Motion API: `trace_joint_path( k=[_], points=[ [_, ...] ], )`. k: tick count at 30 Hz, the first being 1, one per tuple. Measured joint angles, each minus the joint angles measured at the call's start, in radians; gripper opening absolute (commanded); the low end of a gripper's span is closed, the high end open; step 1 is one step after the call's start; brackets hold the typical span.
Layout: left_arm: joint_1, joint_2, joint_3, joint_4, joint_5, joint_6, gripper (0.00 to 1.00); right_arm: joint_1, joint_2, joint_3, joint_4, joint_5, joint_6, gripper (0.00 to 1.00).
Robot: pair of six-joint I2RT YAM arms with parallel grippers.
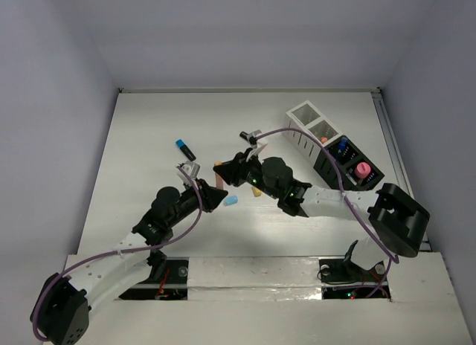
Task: Sort the stationery into containers
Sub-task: Close the pen cap on the pen.
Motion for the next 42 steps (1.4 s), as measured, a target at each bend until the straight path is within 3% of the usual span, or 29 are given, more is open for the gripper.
trace_joint_path(
  k=[24,35,37,38,40,42],
  points=[
    [-0.011,-0.024,-0.029,-0.215,0.049,0.025,0.00,0.067,0.076,-0.143,0.123,0.104,0.207,0.00],
    [-0.011,-0.037,-0.029,-0.211,0.050,0.038,0.00,0.087,0.050,-0.105,0.036,0.164,0.199,0.00],
    [-0.010,-0.030,-0.029,-0.176,0.041,0.039,0.11,0.089,0.045,-0.063,-0.019,0.186,0.182,0.00],
    [-0.007,-0.027,-0.029,-0.156,0.034,0.040,0.24,0.087,0.045,-0.041,-0.043,0.194,0.175,0.00],
    [0.001,-0.020,-0.028,-0.100,0.008,0.046,0.41,0.085,0.044,-0.002,-0.100,0.189,0.173,0.00],
    [0.018,-0.021,-0.013,-0.040,-0.023,0.056,0.48,0.088,0.049,0.020,-0.156,0.196,0.174,0.00]
  ],
)
